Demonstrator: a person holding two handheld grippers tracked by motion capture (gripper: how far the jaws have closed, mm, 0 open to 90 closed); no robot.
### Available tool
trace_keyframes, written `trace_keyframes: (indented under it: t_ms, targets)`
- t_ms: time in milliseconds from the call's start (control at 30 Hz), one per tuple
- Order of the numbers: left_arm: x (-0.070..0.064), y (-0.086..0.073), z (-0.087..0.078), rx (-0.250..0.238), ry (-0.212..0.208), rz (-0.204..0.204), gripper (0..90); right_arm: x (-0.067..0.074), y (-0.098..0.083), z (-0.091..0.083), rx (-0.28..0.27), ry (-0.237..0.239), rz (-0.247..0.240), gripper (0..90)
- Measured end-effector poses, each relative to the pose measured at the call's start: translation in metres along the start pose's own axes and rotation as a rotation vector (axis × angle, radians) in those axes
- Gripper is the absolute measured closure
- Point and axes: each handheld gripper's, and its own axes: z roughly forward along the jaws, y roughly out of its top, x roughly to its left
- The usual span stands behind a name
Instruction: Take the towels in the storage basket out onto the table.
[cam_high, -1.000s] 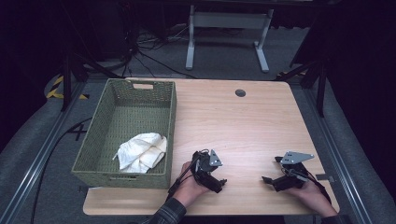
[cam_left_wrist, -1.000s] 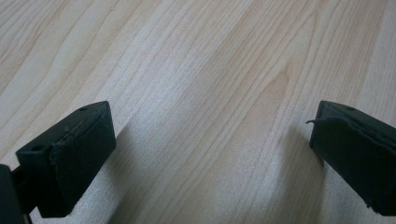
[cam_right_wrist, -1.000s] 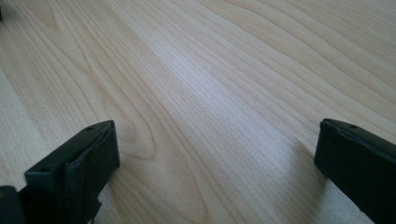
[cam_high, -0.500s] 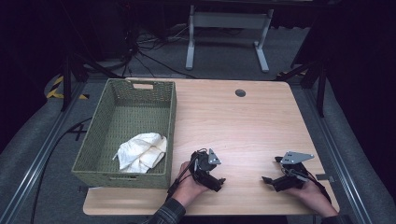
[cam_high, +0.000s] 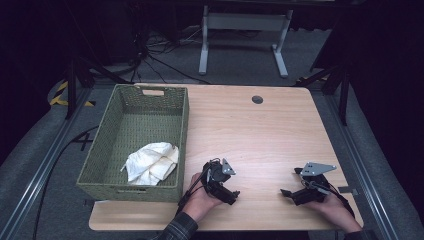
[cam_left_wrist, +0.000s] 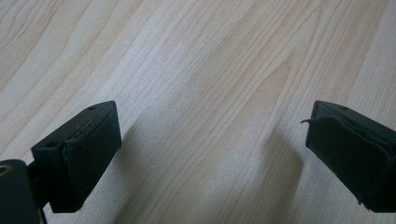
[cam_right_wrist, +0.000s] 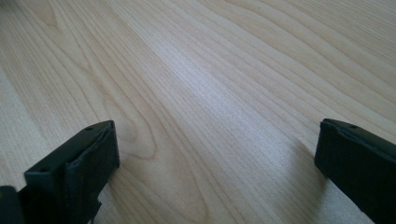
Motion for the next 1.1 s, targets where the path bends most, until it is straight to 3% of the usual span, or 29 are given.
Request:
trace_keyframes:
  t_ms: [533,900,1000,1100]
  targets:
    - [0.007,-0.001,-0.018,-0.027,0.036,-0.031,4.1,0.000,0.000,0.000,0.000,0.000,0.000,0.1]
    - [0.006,0.003,-0.019,-0.026,0.034,-0.005,4.4,0.000,0.000,0.000,0.000,0.000,0.000,0.1]
    - [0.006,0.005,-0.022,-0.006,0.031,-0.001,4.8,0.000,0.000,0.000,0.000,0.001,-0.001,0.1]
    - [0.006,0.006,-0.023,-0.026,0.037,0.002,4.8,0.000,0.000,0.000,-0.001,0.000,0.000,0.1]
